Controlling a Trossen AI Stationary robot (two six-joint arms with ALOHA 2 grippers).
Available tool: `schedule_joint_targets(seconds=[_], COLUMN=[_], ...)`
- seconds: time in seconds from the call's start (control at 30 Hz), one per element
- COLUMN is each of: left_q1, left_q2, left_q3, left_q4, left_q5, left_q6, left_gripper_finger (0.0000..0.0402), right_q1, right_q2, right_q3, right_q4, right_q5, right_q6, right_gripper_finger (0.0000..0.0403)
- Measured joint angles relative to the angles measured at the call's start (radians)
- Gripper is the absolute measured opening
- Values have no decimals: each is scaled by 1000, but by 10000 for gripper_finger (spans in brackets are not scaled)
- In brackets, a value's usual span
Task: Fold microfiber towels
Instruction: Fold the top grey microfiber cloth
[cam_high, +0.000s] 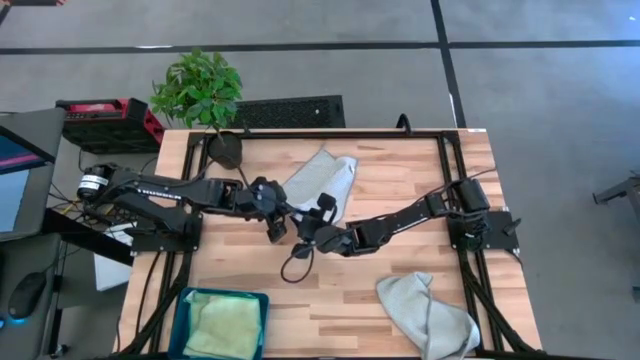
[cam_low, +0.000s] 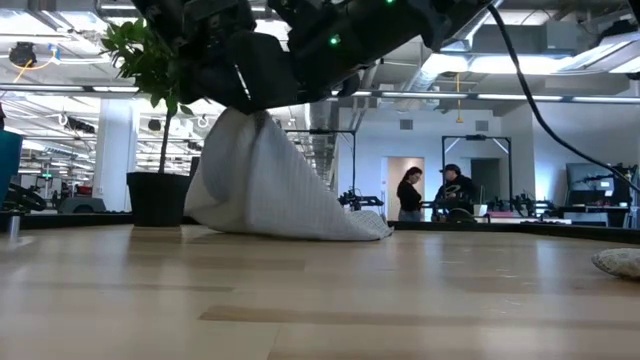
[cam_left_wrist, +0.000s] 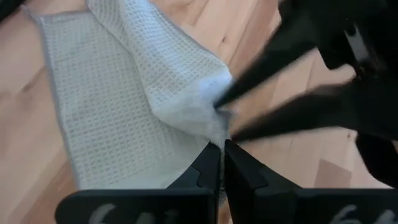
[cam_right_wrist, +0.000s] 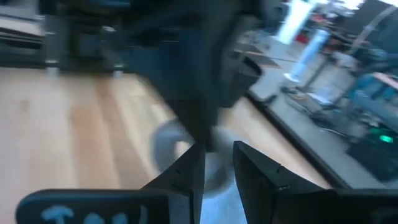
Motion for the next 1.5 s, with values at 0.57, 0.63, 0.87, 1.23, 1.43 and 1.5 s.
schedule_joint_targets(seconds=[0.57, 0.63, 0.87, 1.23, 1.43, 1.5], left_q1=[0, 0, -3, -21, -38, -39], left_q2=[0, 0, 0, 0, 1, 1], left_q3=[0, 0, 0, 4, 31, 34], left_q4=[-3, -3, -3, 0, 3, 4], left_q5=[4, 5, 29, 27, 25, 23], left_q6=[-14, -14, -6, 30, 50, 50], left_gripper_finger=[0, 0, 0, 0, 0, 0], right_q1=[-4, -3, -5, -17, -17, -15], right_q2=[0, 0, 0, 0, 0, 0], right_q3=[0, 0, 0, 0, 0, 0], right_q4=[-163, -162, -180, -302, -308, -308], right_q5=[39, 70, 85, 58, 47, 38], right_q6=[146, 157, 169, 316, 325, 325], right_gripper_finger=[107, 107, 107, 107, 107, 107])
